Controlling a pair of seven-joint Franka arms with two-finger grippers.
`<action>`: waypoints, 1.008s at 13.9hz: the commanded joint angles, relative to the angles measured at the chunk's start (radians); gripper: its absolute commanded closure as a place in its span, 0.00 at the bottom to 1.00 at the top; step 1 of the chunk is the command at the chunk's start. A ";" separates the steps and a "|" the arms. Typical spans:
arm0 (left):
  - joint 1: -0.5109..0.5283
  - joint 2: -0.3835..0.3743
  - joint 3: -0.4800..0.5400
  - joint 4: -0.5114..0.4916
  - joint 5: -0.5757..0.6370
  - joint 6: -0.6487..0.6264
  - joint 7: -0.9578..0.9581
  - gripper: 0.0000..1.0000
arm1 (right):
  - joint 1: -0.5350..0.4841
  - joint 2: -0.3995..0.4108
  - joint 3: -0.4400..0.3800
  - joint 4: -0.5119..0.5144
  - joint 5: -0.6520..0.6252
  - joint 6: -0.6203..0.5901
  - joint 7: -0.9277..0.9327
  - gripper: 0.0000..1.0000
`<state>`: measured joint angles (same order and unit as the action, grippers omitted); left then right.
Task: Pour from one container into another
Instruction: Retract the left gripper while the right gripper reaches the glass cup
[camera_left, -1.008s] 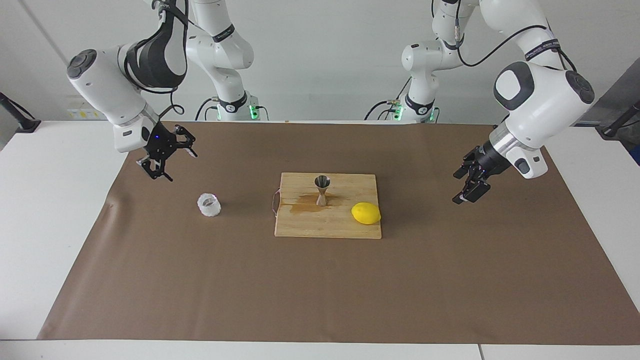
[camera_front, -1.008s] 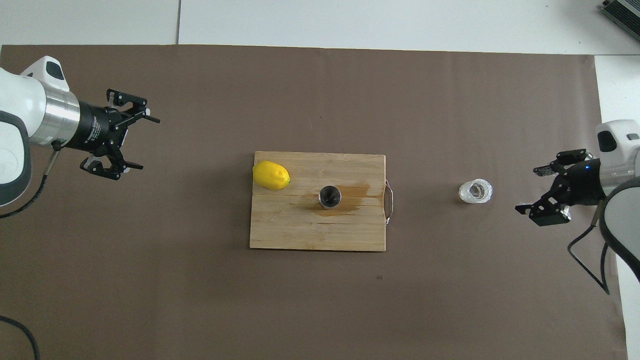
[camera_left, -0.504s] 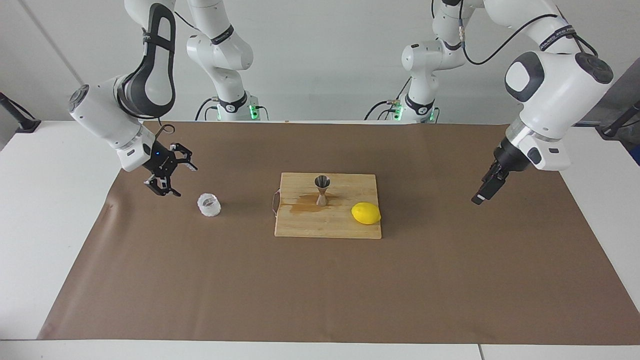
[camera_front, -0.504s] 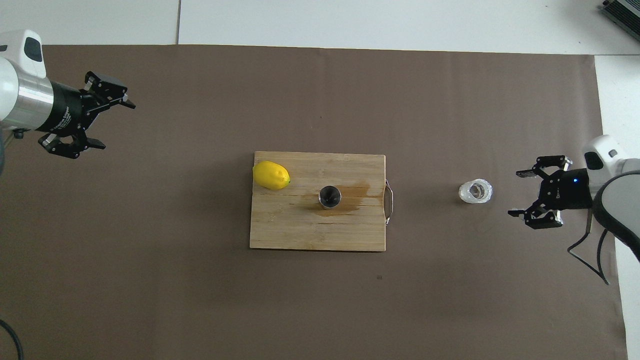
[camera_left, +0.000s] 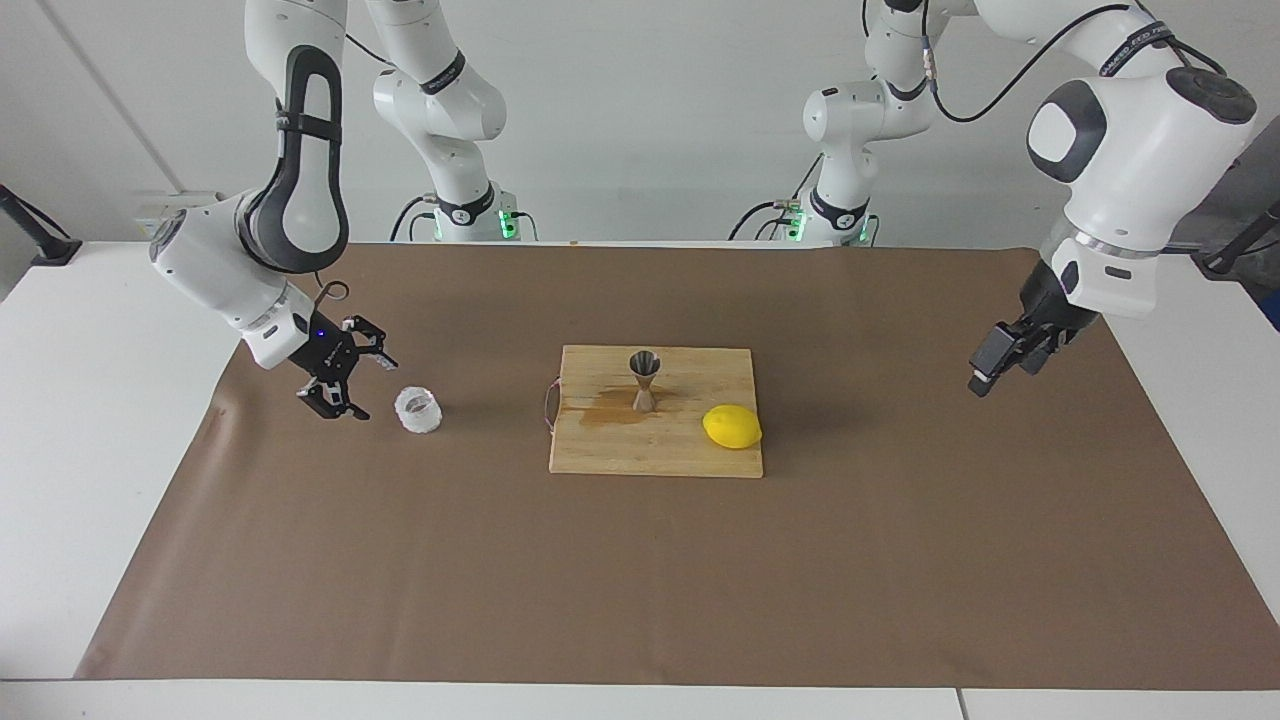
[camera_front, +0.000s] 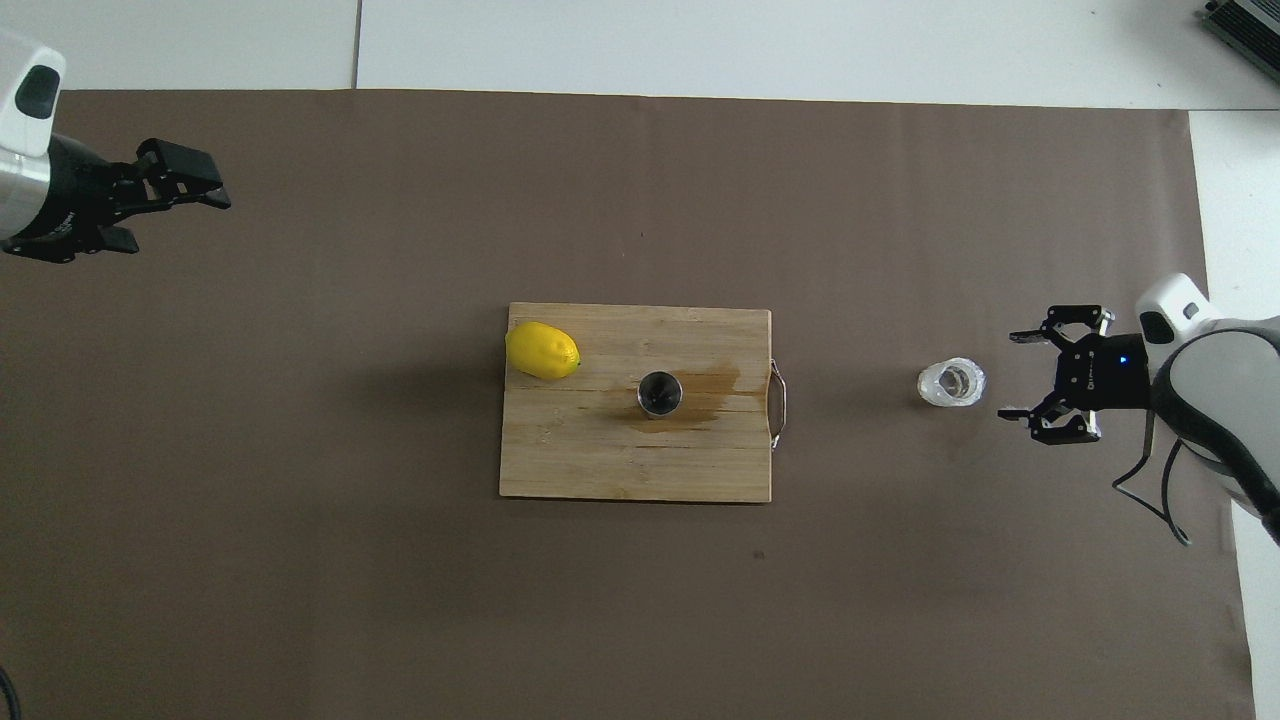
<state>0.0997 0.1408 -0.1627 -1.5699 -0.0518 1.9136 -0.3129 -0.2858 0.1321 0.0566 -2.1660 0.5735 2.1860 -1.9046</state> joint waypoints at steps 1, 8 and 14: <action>0.003 -0.020 0.023 0.025 0.021 -0.053 0.209 0.00 | -0.012 0.024 0.008 -0.015 0.037 0.024 -0.060 0.00; -0.093 -0.083 0.098 0.022 0.023 -0.203 0.408 0.00 | -0.012 0.113 0.009 -0.017 0.112 0.021 -0.192 0.00; -0.095 -0.122 0.088 0.022 0.029 -0.291 0.416 0.00 | 0.013 0.132 0.009 -0.015 0.190 0.026 -0.214 0.00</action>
<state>0.0231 0.0446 -0.0910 -1.5484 -0.0453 1.6541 0.0843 -0.2738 0.2566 0.0613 -2.1758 0.7299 2.1937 -2.0923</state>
